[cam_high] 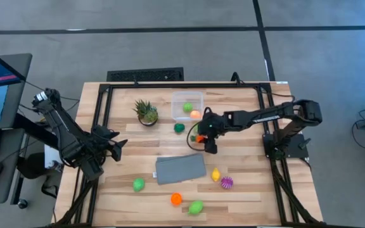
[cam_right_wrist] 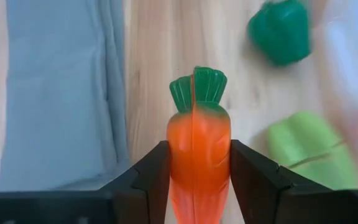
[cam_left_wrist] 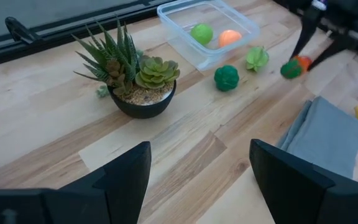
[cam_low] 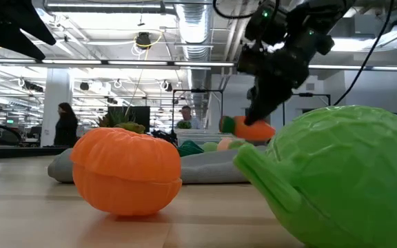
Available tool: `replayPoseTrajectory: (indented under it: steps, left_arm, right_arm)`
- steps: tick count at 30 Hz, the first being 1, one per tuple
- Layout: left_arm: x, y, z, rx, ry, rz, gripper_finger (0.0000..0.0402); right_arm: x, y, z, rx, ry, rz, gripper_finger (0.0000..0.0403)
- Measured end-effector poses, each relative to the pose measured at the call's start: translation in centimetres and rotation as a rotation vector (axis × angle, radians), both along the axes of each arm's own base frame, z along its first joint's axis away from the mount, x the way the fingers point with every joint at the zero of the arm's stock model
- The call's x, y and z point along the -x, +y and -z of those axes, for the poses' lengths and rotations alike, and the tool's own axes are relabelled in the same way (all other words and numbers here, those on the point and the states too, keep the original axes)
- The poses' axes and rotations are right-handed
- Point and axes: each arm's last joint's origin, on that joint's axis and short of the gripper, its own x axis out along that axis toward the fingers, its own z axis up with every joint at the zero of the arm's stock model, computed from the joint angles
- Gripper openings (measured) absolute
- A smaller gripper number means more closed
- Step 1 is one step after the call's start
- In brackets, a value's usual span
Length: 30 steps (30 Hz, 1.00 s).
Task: Pick and placing Produce into tupperware
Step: Put the carrot into the bin
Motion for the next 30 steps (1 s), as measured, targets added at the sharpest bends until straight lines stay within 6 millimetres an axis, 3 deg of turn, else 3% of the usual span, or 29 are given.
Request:
replayPoseTrajectory:
  steps: [7,14,30]
  left_arm:
    - [0.0,0.0,0.0,0.000,0.000,0.000,0.0263]
    - [0.0,0.0,0.0,-0.002,0.001,0.005,0.0263]
    - [0.0,0.0,0.0,-0.012,-0.011,0.006,0.0263]
  right_arm:
    - [0.8,-1.3,-2.5,0.005,-0.100,0.063,0.0174]
    - [1.3,-3.9,-4.3,0.037,-0.211,0.175,0.0171]
    - [1.7,-9.1,-4.8,0.082,-0.331,0.341,0.0176]
